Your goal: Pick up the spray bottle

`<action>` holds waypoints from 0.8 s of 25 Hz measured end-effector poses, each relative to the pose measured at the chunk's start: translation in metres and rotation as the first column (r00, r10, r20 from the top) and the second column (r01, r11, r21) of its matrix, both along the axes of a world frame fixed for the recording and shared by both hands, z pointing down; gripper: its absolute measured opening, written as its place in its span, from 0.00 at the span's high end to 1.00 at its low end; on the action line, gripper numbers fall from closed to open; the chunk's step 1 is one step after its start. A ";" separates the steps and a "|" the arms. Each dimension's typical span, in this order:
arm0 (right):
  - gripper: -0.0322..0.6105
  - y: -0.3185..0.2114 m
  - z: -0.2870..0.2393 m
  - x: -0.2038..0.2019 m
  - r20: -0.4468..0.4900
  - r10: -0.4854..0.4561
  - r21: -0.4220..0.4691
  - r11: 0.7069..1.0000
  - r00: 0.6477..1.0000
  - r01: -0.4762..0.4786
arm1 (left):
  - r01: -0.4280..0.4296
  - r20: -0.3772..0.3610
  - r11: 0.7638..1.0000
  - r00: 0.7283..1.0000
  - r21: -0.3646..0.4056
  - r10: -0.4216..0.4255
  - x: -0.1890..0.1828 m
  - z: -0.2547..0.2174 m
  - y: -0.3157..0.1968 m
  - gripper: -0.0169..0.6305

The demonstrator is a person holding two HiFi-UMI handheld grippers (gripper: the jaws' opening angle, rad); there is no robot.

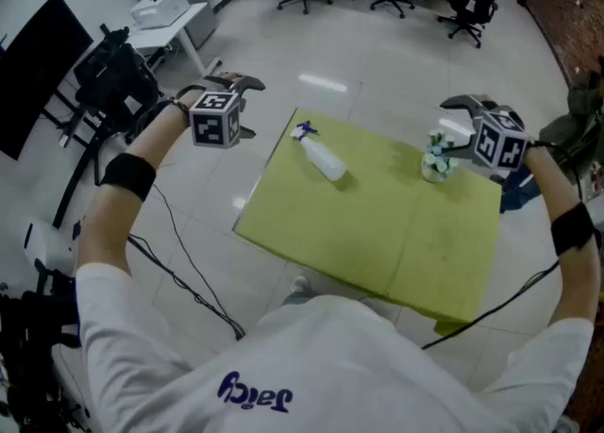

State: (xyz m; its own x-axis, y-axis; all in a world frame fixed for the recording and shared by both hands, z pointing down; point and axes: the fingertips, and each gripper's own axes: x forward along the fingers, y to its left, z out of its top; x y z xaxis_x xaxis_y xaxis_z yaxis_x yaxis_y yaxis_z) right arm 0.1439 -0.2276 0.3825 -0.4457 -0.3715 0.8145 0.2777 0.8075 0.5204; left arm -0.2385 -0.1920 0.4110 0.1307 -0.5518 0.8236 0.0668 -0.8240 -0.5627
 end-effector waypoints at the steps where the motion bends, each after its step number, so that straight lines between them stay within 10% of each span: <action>1: 0.30 -0.003 0.002 -0.004 0.000 -0.005 -0.003 1.000 1.000 0.005 | 0.010 -0.005 1.000 1.000 -0.003 -0.010 -0.003 0.003 -0.001 0.26; 20: 0.31 -0.028 0.054 -0.092 0.006 -0.098 -0.108 0.989 0.995 0.099 | 0.224 -0.194 0.965 0.949 -0.136 -0.247 -0.042 0.067 -0.014 0.29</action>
